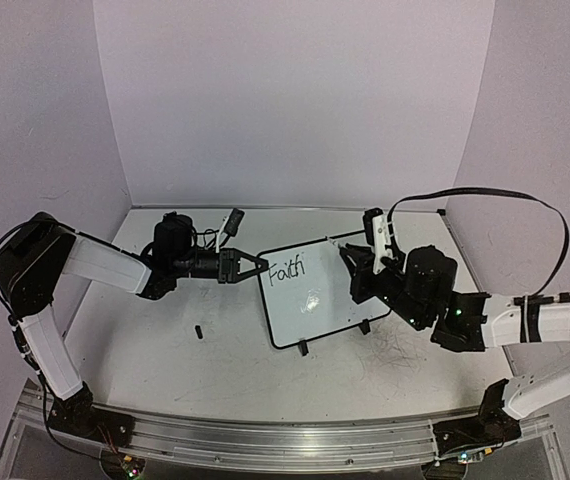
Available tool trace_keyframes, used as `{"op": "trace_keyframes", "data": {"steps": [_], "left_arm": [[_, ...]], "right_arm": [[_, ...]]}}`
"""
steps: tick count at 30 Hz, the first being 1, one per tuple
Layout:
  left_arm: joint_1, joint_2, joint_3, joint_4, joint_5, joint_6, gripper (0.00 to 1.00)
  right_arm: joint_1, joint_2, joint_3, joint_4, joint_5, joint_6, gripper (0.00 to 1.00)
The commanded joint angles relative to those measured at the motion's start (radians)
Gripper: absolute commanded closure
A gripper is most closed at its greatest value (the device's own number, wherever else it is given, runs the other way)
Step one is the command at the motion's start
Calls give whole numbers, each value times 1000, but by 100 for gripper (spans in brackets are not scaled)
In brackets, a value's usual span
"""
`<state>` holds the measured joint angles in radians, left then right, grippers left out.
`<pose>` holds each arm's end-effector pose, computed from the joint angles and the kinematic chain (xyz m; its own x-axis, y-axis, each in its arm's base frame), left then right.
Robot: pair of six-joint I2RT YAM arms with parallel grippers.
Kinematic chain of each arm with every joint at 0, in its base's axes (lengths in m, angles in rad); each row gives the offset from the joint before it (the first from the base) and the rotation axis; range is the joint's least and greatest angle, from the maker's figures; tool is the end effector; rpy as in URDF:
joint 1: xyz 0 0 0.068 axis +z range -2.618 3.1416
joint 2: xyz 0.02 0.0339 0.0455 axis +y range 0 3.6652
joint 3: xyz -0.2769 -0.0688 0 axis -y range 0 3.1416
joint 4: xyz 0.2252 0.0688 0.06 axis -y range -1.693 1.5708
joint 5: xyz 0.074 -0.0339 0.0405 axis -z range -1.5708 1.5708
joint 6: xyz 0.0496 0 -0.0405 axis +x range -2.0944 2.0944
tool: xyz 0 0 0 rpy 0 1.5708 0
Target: Write a sentence on the whiteboard
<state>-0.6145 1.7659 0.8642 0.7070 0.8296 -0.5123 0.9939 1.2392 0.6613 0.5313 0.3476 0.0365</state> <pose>0.2779 -0.2408 0.2249 -0.6185 0.0314 -0.7852 0.7772 0.1718 -0.6053 0.1624 0.2186 0.2969 -0.0474 -0.0099 -0.9988 -0.6011 0.7989 0.0206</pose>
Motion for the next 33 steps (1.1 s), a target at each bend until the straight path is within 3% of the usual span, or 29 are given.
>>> {"op": "trace_keyframes", "data": {"steps": [1,18,33], "left_arm": [[-37,-33,2,-42,15,-47,100],[-36,-63,1,-80,-10,15,100],[-36,-53,12,-83,-1,14,100]], "right_arm": [[3,31,-5,102,-38,-14,100],[44,120,37,-25,-60,8,100],[44,135,59,-69,96,19,100]]}}
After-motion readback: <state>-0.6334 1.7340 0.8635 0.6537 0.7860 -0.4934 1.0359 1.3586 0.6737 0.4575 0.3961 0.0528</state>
